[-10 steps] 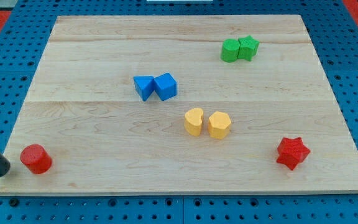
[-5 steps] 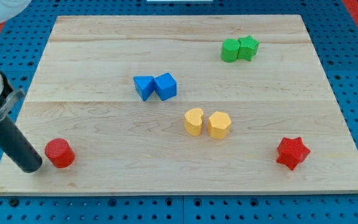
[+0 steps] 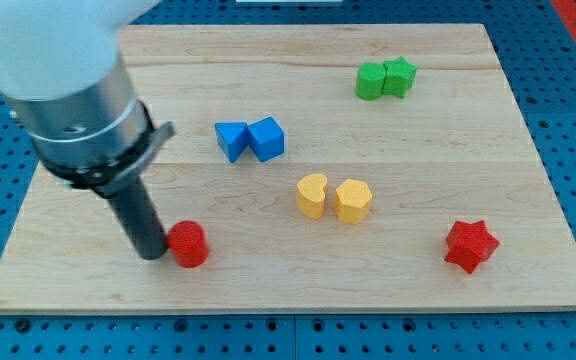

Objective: Move the red circle towards the bottom right of the board

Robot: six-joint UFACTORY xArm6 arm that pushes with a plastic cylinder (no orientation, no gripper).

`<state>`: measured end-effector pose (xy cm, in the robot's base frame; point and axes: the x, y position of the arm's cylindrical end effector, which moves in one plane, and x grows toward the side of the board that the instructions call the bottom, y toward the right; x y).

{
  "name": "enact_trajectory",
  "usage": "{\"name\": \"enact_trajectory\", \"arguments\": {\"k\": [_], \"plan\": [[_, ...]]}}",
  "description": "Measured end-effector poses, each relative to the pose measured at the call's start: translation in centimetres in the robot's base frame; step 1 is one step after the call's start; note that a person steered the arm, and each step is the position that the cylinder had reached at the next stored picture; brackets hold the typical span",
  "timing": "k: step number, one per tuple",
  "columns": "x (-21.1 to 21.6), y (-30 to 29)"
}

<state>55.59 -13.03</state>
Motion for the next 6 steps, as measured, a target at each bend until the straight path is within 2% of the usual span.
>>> {"name": "enact_trajectory", "arguments": {"k": [2,6], "plan": [[0.0,6.7],[-1.9,12.9]]}}
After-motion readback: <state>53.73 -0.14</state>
